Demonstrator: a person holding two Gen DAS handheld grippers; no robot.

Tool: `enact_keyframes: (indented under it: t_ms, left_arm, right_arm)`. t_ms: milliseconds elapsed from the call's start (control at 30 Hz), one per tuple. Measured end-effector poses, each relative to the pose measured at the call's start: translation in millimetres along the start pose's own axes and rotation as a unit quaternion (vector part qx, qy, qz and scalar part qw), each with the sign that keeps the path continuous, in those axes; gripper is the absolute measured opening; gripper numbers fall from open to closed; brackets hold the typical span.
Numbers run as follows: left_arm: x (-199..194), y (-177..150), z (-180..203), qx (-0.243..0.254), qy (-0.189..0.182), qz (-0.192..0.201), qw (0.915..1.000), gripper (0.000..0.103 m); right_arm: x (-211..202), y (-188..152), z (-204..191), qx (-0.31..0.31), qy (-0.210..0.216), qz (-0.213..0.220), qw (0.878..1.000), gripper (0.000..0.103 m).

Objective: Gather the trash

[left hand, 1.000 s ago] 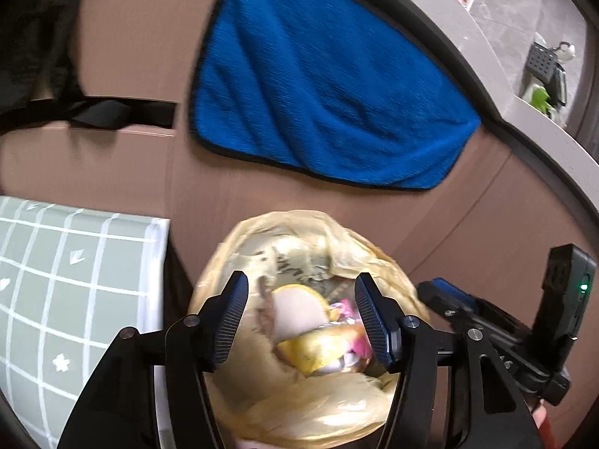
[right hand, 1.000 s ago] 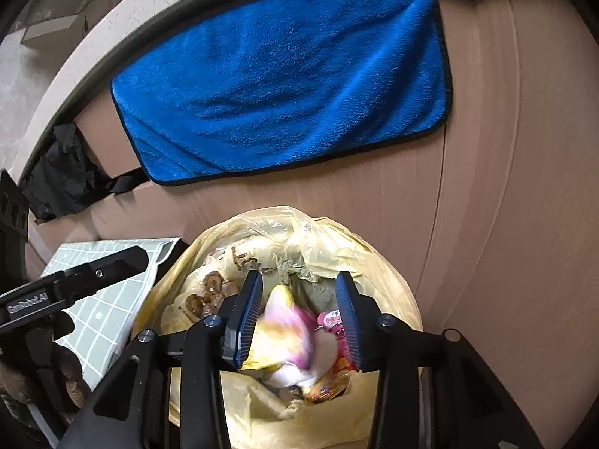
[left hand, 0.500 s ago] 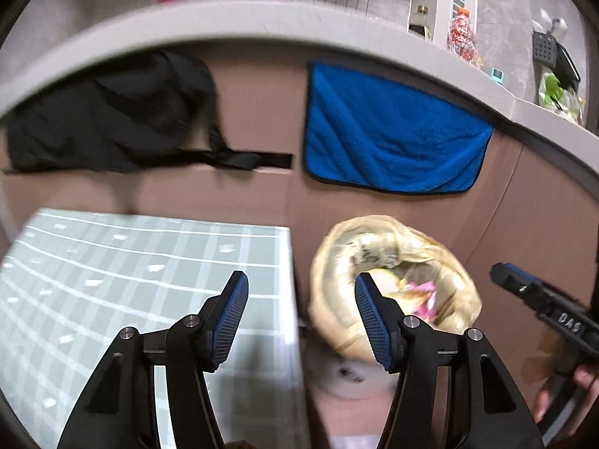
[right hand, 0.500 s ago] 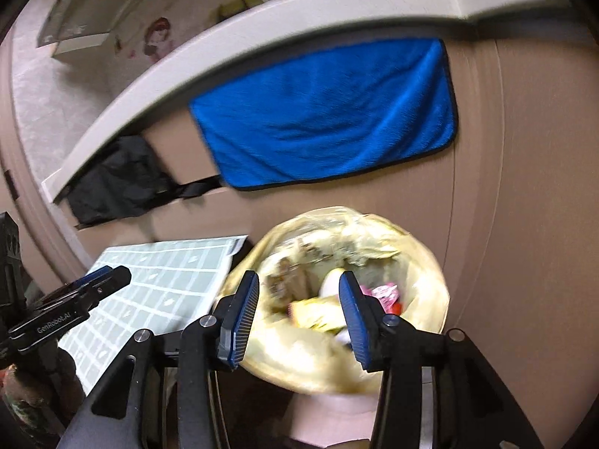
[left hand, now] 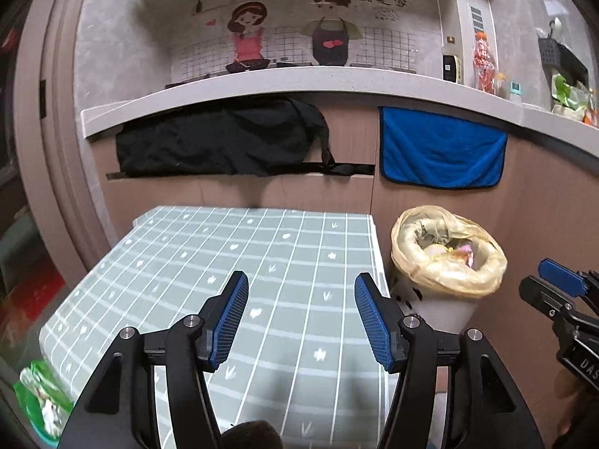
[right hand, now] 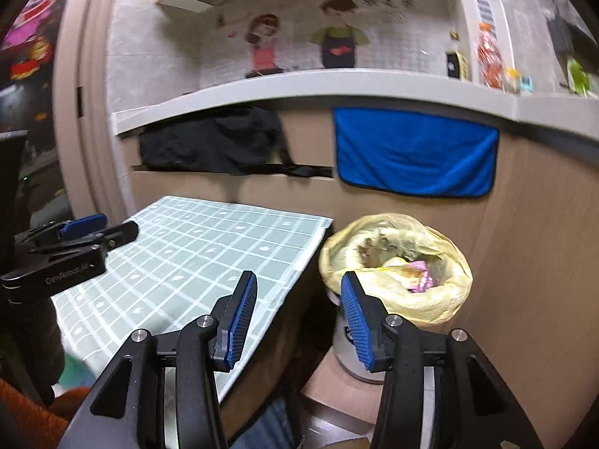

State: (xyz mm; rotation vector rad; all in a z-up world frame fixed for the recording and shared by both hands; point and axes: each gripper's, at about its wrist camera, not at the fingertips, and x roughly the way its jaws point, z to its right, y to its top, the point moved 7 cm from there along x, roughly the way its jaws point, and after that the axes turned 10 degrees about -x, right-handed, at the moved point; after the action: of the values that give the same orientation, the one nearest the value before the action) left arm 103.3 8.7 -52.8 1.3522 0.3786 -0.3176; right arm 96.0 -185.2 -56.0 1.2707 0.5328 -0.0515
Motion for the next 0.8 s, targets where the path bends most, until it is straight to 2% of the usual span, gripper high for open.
enact_keyframes:
  t_ms: [167,333,800]
  left_arm:
    - [-32,-20,-8,-0.002,-0.011,0.004,0.9999,0.06]
    - [-52,-25,-19,-0.018,-0.01,0.017,0.9996,0.06]
    - [-67,-23,-24,-0.025,-0.019,0.028,0.9991,0.06]
  right_arm:
    - [-17,-4,-28,-0.013,0.0,0.013,1.0,0.045]
    - [-23,-10,-40,-0.011,0.007,0.009,1.0,0.045]
    - [-35,-12,-41,-0.007,0.003,0.018,1.0,0.045]
